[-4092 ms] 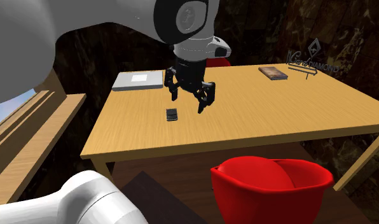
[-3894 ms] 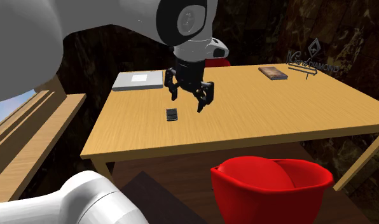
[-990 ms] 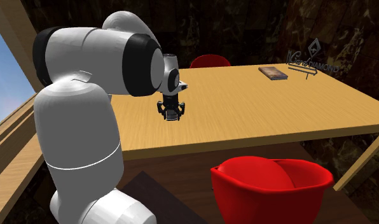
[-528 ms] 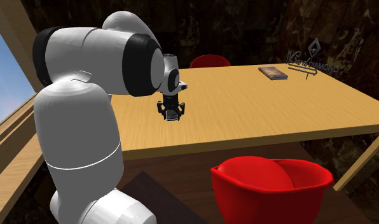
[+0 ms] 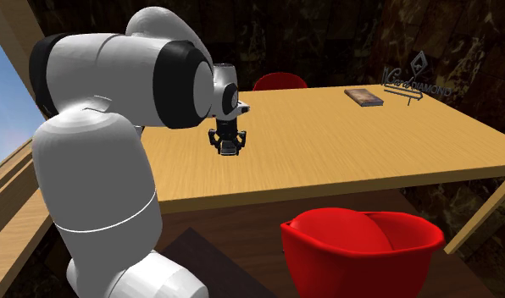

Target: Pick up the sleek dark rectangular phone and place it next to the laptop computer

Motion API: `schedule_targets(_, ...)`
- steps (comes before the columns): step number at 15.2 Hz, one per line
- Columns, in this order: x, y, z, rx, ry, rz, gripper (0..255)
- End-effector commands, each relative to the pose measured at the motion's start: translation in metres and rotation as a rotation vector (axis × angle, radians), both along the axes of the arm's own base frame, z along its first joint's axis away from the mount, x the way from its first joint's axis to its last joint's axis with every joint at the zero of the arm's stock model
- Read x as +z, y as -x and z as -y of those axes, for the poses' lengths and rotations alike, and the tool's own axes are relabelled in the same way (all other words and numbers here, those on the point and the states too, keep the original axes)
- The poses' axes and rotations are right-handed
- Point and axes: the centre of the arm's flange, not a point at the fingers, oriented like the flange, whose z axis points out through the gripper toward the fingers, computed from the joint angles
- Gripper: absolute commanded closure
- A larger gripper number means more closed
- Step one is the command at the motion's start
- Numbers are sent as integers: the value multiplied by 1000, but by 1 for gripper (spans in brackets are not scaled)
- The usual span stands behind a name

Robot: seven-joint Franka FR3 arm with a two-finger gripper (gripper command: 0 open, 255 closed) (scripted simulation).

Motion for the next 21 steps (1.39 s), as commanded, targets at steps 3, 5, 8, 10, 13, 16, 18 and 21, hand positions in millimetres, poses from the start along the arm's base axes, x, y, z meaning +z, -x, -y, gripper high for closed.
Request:
schedule_targets(3,21,-1,0,0,0,0,255)
schedule_targets(5,32,-1,0,0,0,0,255)
schedule_targets(8,47,-1,0,0,0,0,255)
schedule_targets(10,58,-1,0,0,0,0,255)
schedule_targets(13,74,-1,0,0,0,0,255)
schedule_targets(16,81,2,-13,0,0,0,255)
schedule_targets(18,81,9,-39,0,0,0,255)
schedule_targets(21,81,19,-77,0,0,0,255)
